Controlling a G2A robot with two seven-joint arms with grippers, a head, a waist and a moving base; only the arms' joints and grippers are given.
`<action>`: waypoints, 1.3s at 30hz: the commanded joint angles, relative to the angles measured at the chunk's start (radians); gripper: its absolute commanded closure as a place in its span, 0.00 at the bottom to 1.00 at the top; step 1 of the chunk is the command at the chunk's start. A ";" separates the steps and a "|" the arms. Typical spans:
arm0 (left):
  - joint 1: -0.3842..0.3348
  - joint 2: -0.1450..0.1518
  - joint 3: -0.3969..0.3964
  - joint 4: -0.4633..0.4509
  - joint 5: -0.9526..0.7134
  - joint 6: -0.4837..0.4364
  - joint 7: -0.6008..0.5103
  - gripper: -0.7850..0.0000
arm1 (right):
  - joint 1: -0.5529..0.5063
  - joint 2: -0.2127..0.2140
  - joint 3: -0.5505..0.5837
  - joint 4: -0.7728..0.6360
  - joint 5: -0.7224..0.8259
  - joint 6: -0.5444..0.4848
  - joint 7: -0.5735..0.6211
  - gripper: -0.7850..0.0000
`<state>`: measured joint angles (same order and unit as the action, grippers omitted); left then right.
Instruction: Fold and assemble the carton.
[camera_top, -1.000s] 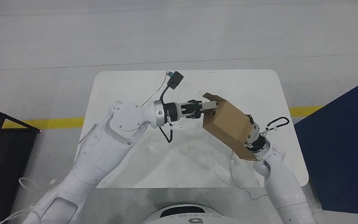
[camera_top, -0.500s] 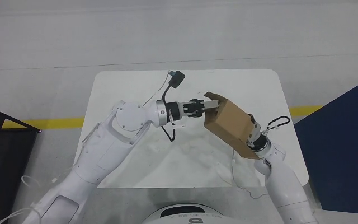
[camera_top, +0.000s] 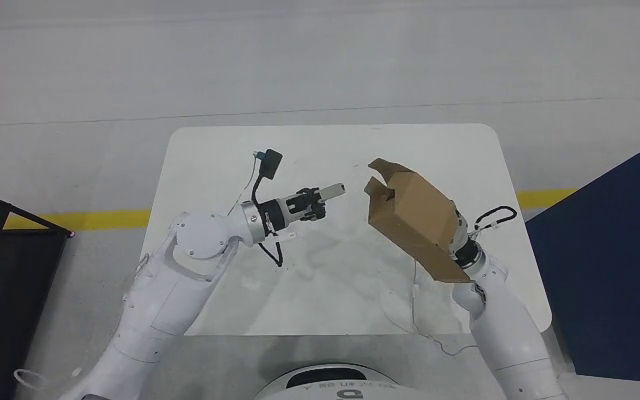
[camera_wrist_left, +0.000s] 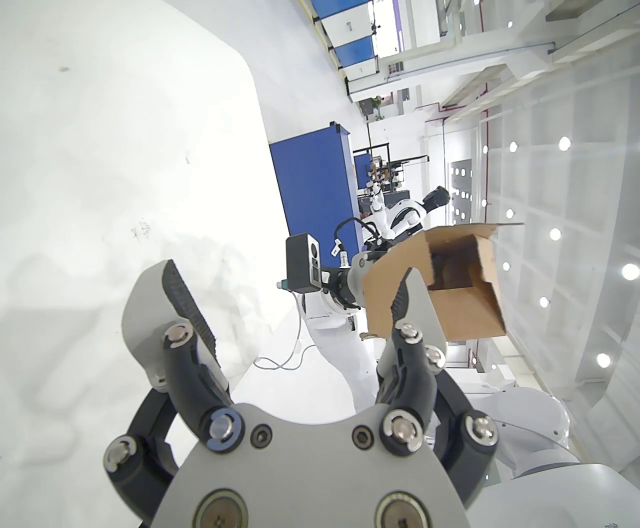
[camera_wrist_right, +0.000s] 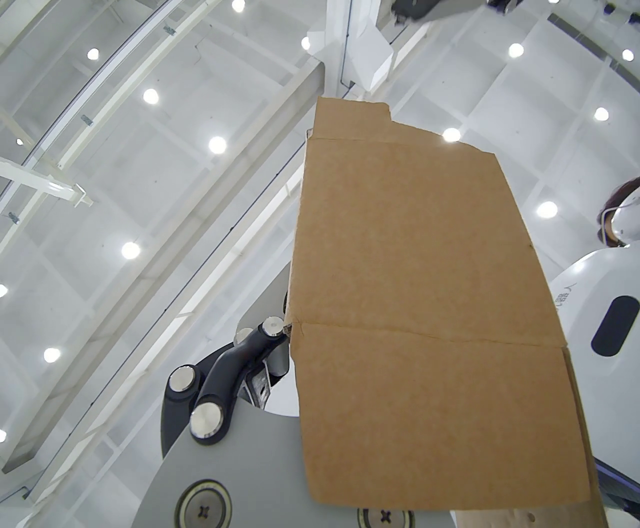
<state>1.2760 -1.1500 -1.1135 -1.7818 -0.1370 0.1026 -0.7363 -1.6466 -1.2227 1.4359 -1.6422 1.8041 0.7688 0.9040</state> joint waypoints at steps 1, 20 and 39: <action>-0.013 -0.003 0.015 0.012 -0.004 -0.005 -0.002 0.00 | 0.000 0.000 0.001 -0.002 0.001 0.003 -0.004 1.00; -0.219 -0.045 0.182 0.094 0.002 0.022 -0.079 0.00 | 0.004 0.000 -0.019 0.029 -0.028 0.011 -0.016 1.00; -0.219 -0.040 0.134 0.103 -0.043 -0.011 -0.111 0.00 | 0.020 0.001 -0.022 0.042 -0.018 0.014 -0.038 1.00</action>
<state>1.0574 -1.1900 -0.9797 -1.6787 -0.1800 0.0921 -0.8481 -1.6266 -1.2220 1.4139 -1.6000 1.7865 0.7830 0.8664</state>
